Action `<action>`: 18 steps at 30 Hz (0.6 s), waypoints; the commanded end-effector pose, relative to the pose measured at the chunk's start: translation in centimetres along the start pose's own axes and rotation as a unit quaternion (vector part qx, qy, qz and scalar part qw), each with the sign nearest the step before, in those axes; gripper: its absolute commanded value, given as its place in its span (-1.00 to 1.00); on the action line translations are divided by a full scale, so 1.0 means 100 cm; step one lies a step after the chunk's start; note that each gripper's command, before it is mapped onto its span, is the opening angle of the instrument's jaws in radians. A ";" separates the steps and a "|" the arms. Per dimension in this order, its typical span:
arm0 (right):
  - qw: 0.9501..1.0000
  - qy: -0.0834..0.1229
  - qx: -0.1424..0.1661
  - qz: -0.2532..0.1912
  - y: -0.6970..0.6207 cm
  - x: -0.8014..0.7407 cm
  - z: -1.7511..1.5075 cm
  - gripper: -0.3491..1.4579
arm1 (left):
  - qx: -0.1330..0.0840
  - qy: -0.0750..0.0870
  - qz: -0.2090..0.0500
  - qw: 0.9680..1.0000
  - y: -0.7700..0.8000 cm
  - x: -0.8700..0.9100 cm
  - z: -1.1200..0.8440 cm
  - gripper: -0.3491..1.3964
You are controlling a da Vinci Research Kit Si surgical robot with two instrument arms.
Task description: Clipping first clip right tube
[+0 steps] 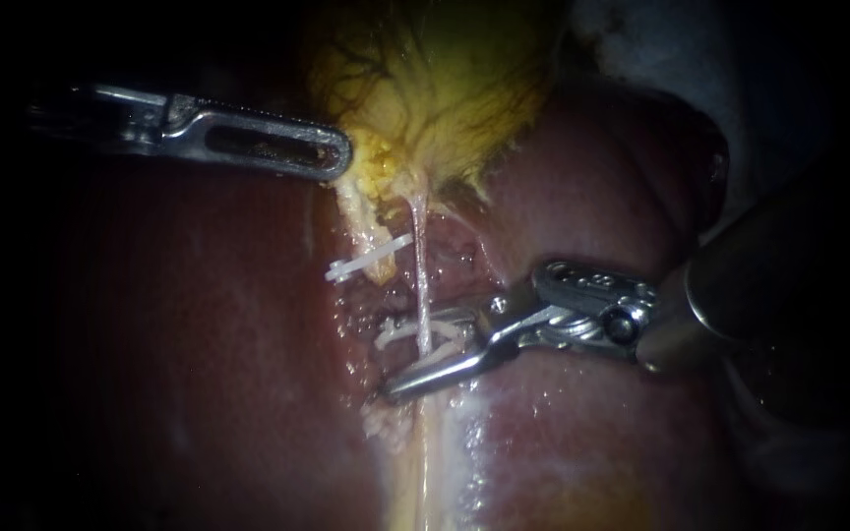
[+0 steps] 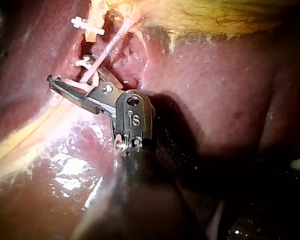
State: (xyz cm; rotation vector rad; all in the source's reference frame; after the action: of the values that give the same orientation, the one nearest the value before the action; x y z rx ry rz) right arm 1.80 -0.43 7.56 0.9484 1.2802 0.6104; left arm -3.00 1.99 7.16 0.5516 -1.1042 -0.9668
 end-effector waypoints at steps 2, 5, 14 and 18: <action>1.000 0.007 0.025 0.000 -0.0003 0.0001 0.0001 -0.01 | 0.000 0.000 0.000 1.000 0.0000 0.0000 0.0001 -1.00; 0.999 -0.002 0.050 -0.002 -0.0006 0.0001 0.0003 -0.01 | 0.000 0.000 0.000 1.000 0.0001 0.0000 0.0001 -1.00; 0.991 -0.011 0.135 -0.008 -0.0005 -0.0004 0.0019 -0.03 | 0.000 0.000 0.000 1.000 0.0001 0.0000 0.0001 -1.00; 0.988 -0.008 0.156 -0.007 -0.0021 -0.0003 0.0021 -0.06 | 0.000 0.000 0.000 1.000 0.0002 0.0001 0.0000 -1.00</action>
State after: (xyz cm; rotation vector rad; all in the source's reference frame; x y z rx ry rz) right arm 1.99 -0.64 7.38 1.2064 1.3974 0.3929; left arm -2.99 1.99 7.18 0.5514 -1.1043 -0.9663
